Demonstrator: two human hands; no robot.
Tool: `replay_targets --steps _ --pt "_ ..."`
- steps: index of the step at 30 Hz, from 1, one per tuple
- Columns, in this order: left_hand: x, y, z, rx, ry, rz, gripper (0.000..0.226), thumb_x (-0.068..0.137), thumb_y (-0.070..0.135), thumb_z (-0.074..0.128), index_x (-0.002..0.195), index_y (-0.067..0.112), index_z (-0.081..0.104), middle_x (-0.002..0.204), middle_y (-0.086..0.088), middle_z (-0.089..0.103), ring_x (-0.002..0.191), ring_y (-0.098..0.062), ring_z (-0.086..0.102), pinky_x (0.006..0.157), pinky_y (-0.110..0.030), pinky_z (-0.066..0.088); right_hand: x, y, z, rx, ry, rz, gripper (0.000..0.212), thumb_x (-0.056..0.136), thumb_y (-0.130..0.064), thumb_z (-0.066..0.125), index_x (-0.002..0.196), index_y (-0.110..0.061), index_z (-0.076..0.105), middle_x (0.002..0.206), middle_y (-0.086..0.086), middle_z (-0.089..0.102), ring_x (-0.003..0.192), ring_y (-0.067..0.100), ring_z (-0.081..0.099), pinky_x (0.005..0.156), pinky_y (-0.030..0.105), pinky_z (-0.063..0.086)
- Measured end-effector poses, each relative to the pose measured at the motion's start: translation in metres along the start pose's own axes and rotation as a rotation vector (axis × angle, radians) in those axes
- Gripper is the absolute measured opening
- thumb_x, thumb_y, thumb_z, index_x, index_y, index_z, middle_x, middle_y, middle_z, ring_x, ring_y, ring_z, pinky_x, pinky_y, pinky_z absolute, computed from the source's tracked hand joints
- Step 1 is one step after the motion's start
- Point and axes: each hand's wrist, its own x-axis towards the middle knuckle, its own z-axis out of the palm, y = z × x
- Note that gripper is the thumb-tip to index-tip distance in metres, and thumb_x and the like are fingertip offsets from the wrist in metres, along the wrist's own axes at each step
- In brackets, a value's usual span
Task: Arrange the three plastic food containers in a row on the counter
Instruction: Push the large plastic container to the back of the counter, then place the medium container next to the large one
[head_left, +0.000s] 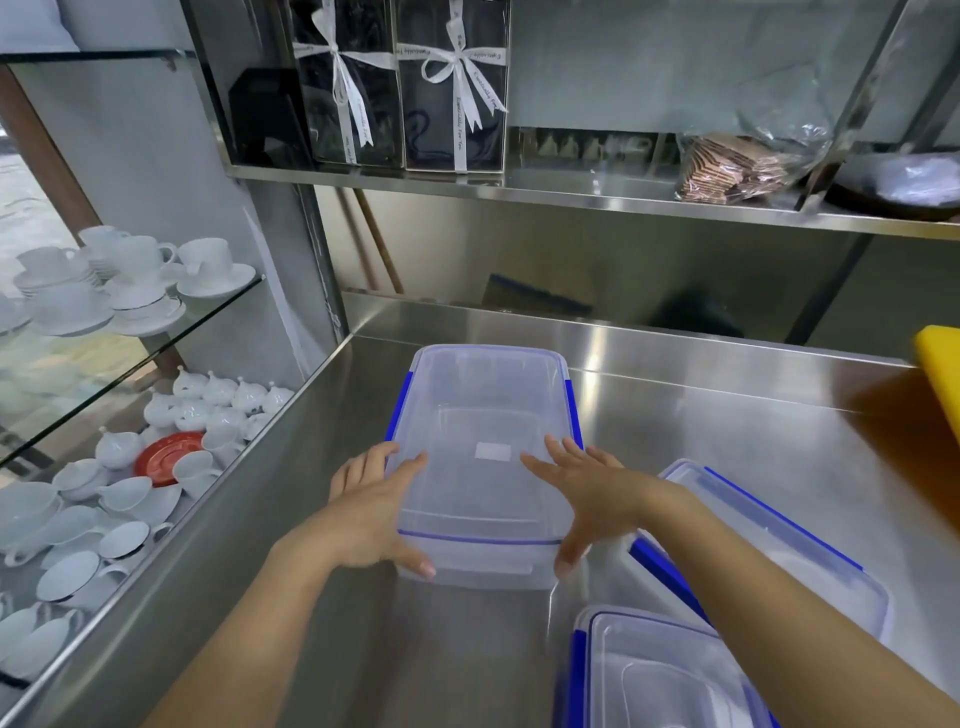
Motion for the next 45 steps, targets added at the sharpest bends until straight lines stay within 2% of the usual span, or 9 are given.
replay_targets --steps 5,16,22,27,30,34,38,41,45 --pt "0.031 -0.003 0.004 -0.125 0.324 0.116 0.086 0.060 0.046 0.080 0.135 0.027 0.043 0.144 0.011 0.040 0.134 -0.008 0.027 0.108 -0.023 0.022 0.019 0.010 -0.016 0.082 0.120 0.039 0.106 0.068 -0.043 0.075 0.145 -0.022 0.006 0.158 0.007 0.003 0.144 0.028 0.007 0.116 0.041 0.015" --pt "0.083 -0.018 -0.002 -0.196 0.305 0.108 0.071 0.079 0.036 0.066 0.141 0.032 0.031 0.152 0.017 0.024 0.142 -0.001 0.007 0.116 -0.036 0.025 0.052 0.015 -0.027 0.178 0.192 0.145 0.088 0.079 -0.036 0.068 0.145 -0.019 0.012 0.158 -0.001 0.007 0.143 0.020 0.013 0.113 0.040 0.027" --pt "0.077 -0.013 -0.004 0.153 0.298 0.038 0.071 0.086 0.051 0.048 0.146 0.033 0.012 0.156 0.015 0.012 0.145 -0.011 0.005 0.117 -0.041 0.015 0.045 0.007 -0.025 0.012 0.240 0.166 0.077 0.082 -0.039 0.064 0.141 -0.016 0.020 0.156 0.004 0.019 0.140 0.025 0.022 0.114 0.042 0.020" --pt "0.068 0.003 -0.002 0.304 0.190 -0.076 0.068 0.094 0.049 0.034 0.147 0.027 -0.003 0.159 0.009 -0.003 0.146 -0.022 0.003 0.112 -0.041 0.027 0.028 0.004 -0.029 -0.029 0.270 0.181 0.060 0.086 -0.039 0.058 0.136 -0.018 0.031 0.141 0.009 0.044 0.121 0.031 0.047 0.096 0.042 0.044" --pt "0.061 0.034 -0.005 0.338 0.217 -0.138 0.069 0.091 0.046 0.041 0.146 0.021 0.008 0.155 -0.004 0.020 0.139 -0.027 0.024 0.107 -0.041 0.030 0.005 0.021 -0.031 0.083 0.261 0.205 0.058 0.085 -0.040 0.058 0.136 -0.025 0.034 0.137 0.007 0.049 0.119 0.028 0.050 0.091 0.037 0.045" --pt "0.046 0.102 0.004 0.091 0.485 -0.008 0.038 0.090 0.039 0.045 0.117 0.013 0.047 0.113 -0.009 0.061 0.105 -0.031 0.056 0.081 -0.038 0.041 -0.033 0.058 -0.024 0.224 0.351 0.307 0.051 0.086 -0.039 0.058 0.132 -0.025 0.041 0.132 0.007 0.054 0.114 0.026 0.054 0.093 0.036 0.046" --pt "0.034 0.162 0.042 -0.164 0.258 0.057 0.036 0.086 0.051 0.046 0.065 0.022 0.041 0.083 -0.004 0.065 0.081 -0.029 0.060 0.067 -0.033 0.040 -0.067 0.092 -0.001 0.218 0.417 0.409 0.046 0.087 -0.039 0.055 0.128 -0.020 0.045 0.129 0.010 0.056 0.111 0.029 0.055 0.094 0.043 0.049" --pt "0.034 0.187 0.067 -0.176 0.118 0.079 0.041 0.084 0.054 0.047 0.061 0.022 0.039 0.079 -0.002 0.062 0.073 -0.023 0.055 0.063 -0.030 0.039 -0.084 0.113 0.020 0.200 0.365 0.487 0.047 0.085 -0.043 0.054 0.126 -0.020 0.046 0.126 0.011 0.058 0.110 0.030 0.056 0.092 0.043 0.048" --pt "0.036 0.207 0.083 -0.181 -0.015 0.089 0.040 0.082 0.056 0.048 0.082 0.016 0.055 0.097 -0.006 0.068 0.092 -0.029 0.061 0.075 -0.034 0.045 -0.100 0.133 0.048 0.229 0.357 0.563 0.059 0.082 -0.051 0.055 0.131 -0.024 0.039 0.130 0.007 0.055 0.113 0.028 0.054 0.094 0.040 0.042"
